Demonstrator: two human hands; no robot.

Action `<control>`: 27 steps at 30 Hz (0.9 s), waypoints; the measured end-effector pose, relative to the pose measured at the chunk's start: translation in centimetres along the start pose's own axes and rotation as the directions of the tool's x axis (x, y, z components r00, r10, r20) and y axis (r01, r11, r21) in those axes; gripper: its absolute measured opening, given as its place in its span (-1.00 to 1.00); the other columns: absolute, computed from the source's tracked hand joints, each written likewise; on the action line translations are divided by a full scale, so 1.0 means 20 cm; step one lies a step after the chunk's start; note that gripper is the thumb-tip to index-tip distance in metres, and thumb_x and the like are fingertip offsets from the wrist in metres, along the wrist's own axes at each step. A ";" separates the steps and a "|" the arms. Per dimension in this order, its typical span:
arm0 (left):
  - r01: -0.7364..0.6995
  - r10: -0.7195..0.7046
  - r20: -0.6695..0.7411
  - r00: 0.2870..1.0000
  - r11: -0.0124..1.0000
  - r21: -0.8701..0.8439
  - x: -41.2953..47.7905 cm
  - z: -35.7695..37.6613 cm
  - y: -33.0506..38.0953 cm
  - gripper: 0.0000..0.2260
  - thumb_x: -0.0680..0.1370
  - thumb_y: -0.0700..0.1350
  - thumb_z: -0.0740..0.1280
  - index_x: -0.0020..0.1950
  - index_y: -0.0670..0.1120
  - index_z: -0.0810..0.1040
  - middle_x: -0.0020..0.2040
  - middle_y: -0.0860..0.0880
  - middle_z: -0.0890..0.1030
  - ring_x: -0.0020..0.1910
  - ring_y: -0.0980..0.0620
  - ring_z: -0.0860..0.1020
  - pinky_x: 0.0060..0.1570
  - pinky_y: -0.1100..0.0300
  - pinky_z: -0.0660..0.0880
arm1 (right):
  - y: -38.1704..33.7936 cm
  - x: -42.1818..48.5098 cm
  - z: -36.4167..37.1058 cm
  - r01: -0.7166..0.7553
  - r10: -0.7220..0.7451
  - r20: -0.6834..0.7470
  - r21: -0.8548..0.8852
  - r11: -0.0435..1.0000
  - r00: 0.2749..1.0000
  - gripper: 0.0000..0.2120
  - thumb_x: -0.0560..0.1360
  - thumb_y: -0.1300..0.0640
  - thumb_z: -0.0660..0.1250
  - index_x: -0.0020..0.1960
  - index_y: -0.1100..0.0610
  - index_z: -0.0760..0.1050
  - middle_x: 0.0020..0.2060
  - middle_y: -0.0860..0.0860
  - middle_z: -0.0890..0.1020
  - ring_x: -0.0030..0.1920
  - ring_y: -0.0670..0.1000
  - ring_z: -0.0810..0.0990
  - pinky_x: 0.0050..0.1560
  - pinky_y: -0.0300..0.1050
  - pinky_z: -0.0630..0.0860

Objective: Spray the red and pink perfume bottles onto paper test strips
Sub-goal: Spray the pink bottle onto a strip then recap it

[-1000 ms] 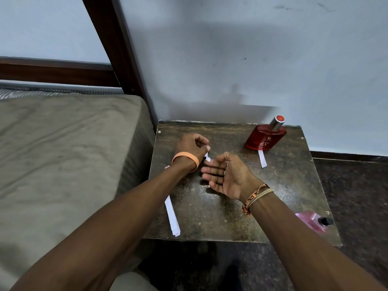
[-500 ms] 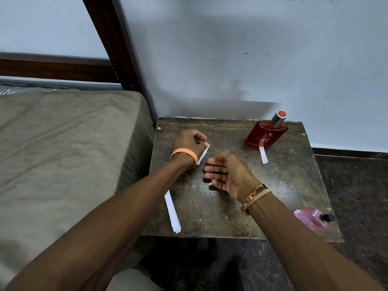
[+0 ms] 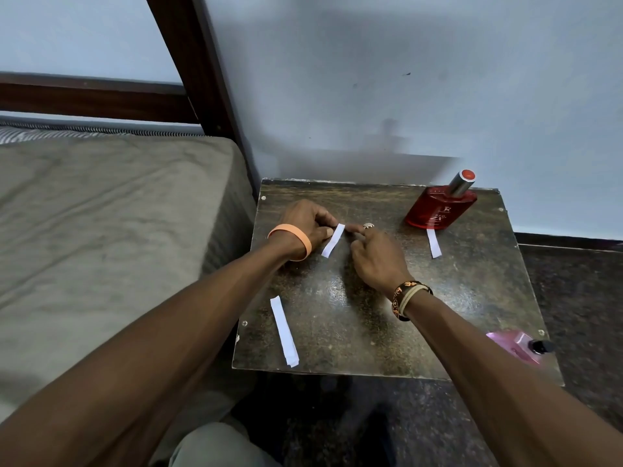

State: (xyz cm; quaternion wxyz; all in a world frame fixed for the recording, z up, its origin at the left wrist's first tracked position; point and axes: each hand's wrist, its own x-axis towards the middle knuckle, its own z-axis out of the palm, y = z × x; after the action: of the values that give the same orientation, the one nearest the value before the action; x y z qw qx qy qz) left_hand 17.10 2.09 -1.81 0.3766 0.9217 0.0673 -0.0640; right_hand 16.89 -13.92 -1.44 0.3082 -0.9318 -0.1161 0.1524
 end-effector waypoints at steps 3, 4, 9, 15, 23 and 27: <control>0.009 -0.009 0.004 1.000 1.000 0.013 0.00 -0.01 0.00 -0.86 0.44 -0.18 0.44 -0.05 -0.02 0.71 -0.13 -0.01 0.72 -0.29 0.19 0.56 -0.22 0.36 0.41 | 0.01 0.03 0.00 0.032 -0.031 0.037 -0.032 0.999 0.999 -0.55 0.54 0.25 0.13 0.37 0.00 0.49 0.04 0.18 0.68 -0.10 0.19 0.59 -0.17 -0.08 0.43; 0.013 -0.013 0.005 1.000 1.000 0.024 0.00 -0.01 0.00 -0.87 0.44 -0.18 0.45 -0.04 -0.02 0.71 -0.12 -0.01 0.72 -0.29 0.19 0.55 -0.22 0.36 0.39 | 0.01 0.03 0.00 0.040 -0.038 0.047 -0.033 0.999 0.998 -0.54 0.54 0.25 0.13 0.37 0.00 0.49 0.04 0.18 0.67 -0.12 0.19 0.58 -0.18 -0.10 0.41; 0.010 -0.011 0.016 1.000 0.998 0.060 0.01 -0.03 0.00 -0.87 0.44 -0.16 0.46 -0.03 -0.07 0.70 -0.06 -0.03 0.71 -0.22 0.17 0.54 -0.18 0.37 0.37 | 0.00 0.07 -0.01 0.079 -0.074 0.093 -0.051 0.996 0.993 -0.55 0.55 0.24 0.12 0.39 0.03 0.48 0.19 0.16 0.63 0.07 0.20 0.59 -0.06 -0.06 0.50; 0.023 -0.023 0.007 1.000 1.000 0.017 0.01 -0.03 0.01 -0.88 0.43 -0.18 0.48 -0.05 -0.10 0.71 -0.06 -0.06 0.71 -0.22 0.16 0.55 -0.15 0.37 0.40 | 0.02 0.08 -0.02 0.065 -0.063 0.111 -0.011 0.998 0.992 -0.54 0.55 0.24 0.10 0.40 0.01 0.48 0.12 0.20 0.65 -0.29 0.07 0.48 -0.23 -0.11 0.44; 0.039 -0.039 -0.001 0.999 0.999 0.015 0.01 -0.03 0.02 -0.87 0.40 -0.18 0.50 -0.07 -0.10 0.71 -0.10 -0.06 0.71 -0.30 0.18 0.53 -0.18 0.34 0.41 | 0.03 0.06 0.01 0.033 -0.029 0.075 -0.057 0.998 0.997 -0.57 0.56 0.22 0.11 0.35 0.04 0.52 -0.14 0.18 0.63 -0.44 -0.04 0.27 -0.41 -0.14 0.18; 0.036 -0.036 0.000 0.999 0.999 0.009 0.02 -0.02 0.01 -0.87 0.40 -0.18 0.50 -0.06 -0.10 0.71 -0.10 -0.05 0.71 -0.37 0.26 0.48 -0.24 0.38 0.38 | 0.03 0.05 0.02 0.033 -0.031 0.038 -0.068 0.997 0.999 -0.55 0.56 0.22 0.13 0.38 -0.04 0.50 -0.36 0.06 0.42 -0.46 -0.04 0.27 -0.45 -0.13 0.16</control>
State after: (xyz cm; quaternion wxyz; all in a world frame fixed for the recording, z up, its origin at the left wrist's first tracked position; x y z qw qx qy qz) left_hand 17.46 2.26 -1.45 0.3710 0.9221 0.0837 -0.0711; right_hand 17.82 -13.87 -2.27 0.2761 -0.9370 -0.1418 0.1605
